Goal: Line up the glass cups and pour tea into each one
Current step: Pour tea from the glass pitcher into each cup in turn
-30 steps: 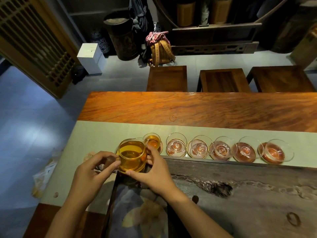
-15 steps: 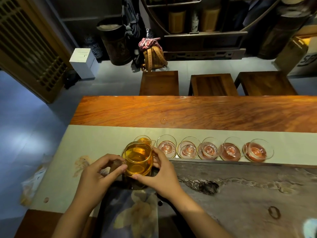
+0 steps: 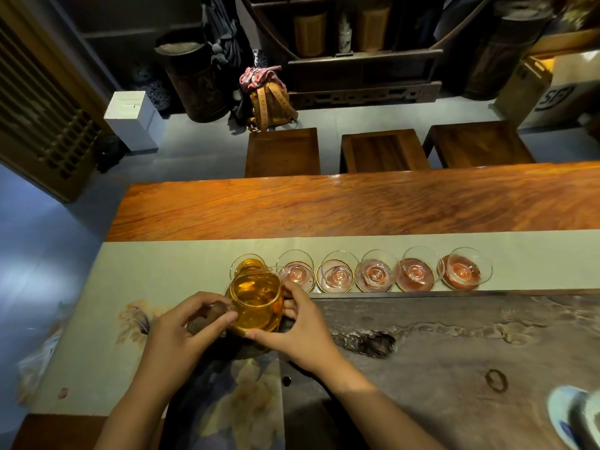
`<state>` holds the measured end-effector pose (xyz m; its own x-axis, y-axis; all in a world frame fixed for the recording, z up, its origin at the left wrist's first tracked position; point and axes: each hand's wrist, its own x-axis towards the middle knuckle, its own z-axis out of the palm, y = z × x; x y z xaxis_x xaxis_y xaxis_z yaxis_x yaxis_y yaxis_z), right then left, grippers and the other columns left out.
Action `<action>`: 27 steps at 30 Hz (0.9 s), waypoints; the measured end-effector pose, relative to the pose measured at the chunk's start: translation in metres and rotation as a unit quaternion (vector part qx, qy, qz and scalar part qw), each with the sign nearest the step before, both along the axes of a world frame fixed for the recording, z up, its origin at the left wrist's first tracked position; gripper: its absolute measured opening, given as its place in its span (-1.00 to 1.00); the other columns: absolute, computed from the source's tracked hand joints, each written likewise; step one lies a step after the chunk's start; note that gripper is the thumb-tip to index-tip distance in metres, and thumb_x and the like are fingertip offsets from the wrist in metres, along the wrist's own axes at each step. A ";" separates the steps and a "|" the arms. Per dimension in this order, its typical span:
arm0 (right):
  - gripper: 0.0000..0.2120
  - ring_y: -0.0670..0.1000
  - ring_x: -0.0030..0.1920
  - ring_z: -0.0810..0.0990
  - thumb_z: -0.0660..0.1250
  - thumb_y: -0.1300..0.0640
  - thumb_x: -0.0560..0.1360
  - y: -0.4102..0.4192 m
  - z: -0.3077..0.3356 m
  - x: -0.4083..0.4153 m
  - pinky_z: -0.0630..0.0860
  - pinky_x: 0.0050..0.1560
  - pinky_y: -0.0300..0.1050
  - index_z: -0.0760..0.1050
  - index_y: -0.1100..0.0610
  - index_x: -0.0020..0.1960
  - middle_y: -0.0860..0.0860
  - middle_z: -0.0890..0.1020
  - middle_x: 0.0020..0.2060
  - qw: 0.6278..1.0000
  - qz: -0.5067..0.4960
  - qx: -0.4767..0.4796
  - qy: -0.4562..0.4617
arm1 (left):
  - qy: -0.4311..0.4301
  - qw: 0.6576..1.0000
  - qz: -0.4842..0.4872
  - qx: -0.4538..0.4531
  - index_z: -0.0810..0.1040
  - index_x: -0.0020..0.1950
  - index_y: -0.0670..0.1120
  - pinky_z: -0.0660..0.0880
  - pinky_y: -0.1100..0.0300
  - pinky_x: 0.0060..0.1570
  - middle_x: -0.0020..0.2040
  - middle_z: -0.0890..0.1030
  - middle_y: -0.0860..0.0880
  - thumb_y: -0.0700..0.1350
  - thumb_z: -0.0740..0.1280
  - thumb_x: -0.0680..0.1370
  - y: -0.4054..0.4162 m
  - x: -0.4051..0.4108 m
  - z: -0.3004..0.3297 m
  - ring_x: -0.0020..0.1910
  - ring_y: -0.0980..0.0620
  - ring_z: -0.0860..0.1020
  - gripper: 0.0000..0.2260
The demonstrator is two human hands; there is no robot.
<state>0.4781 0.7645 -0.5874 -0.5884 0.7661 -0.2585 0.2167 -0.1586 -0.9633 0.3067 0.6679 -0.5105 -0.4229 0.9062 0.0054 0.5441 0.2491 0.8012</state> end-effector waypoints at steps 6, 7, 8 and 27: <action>-0.21 -0.36 0.22 0.52 0.66 -0.18 0.18 0.000 -0.006 -0.001 0.48 0.10 -0.47 0.25 -0.65 0.15 -0.52 0.51 0.14 1.000 -0.002 -0.014 0.002 | 0.005 1.000 -0.005 -0.002 0.60 -0.07 0.27 0.55 0.44 -0.27 -0.08 0.64 0.31 0.15 0.39 0.34 0.002 -0.001 -0.002 -0.01 0.30 0.58 -0.81; -0.21 -0.35 0.22 0.52 0.66 -0.18 0.17 0.001 -0.007 -0.001 0.49 0.10 -0.46 0.26 -0.65 0.15 -0.49 0.52 0.14 1.000 -0.004 -0.018 0.002 | 0.007 1.000 -0.006 0.000 0.59 -0.05 0.28 0.55 0.44 -0.27 -0.08 0.64 0.31 0.16 0.39 0.34 0.003 0.000 -0.002 -0.02 0.32 0.57 -0.81; -0.21 -0.34 0.22 0.53 0.67 -0.17 0.17 0.001 -0.008 0.000 0.50 0.10 -0.45 0.26 -0.63 0.16 -0.46 0.54 0.14 1.000 -0.007 -0.023 0.006 | 0.009 1.000 -0.008 0.002 0.59 -0.05 0.28 0.54 0.45 -0.27 -0.08 0.63 0.31 0.16 0.39 0.34 0.004 0.000 -0.002 -0.02 0.32 0.57 -0.81; 0.08 -0.16 0.29 0.54 0.66 -0.19 0.15 0.000 -0.015 0.000 0.50 0.16 -0.41 0.20 -0.06 0.54 -0.22 0.53 0.24 0.996 -0.008 -0.080 0.043 | 0.029 0.999 -0.022 -0.002 0.56 -0.06 0.39 0.56 0.40 -0.34 -0.06 0.61 0.37 0.19 0.38 0.34 0.014 -0.001 0.001 0.00 0.36 0.56 -0.81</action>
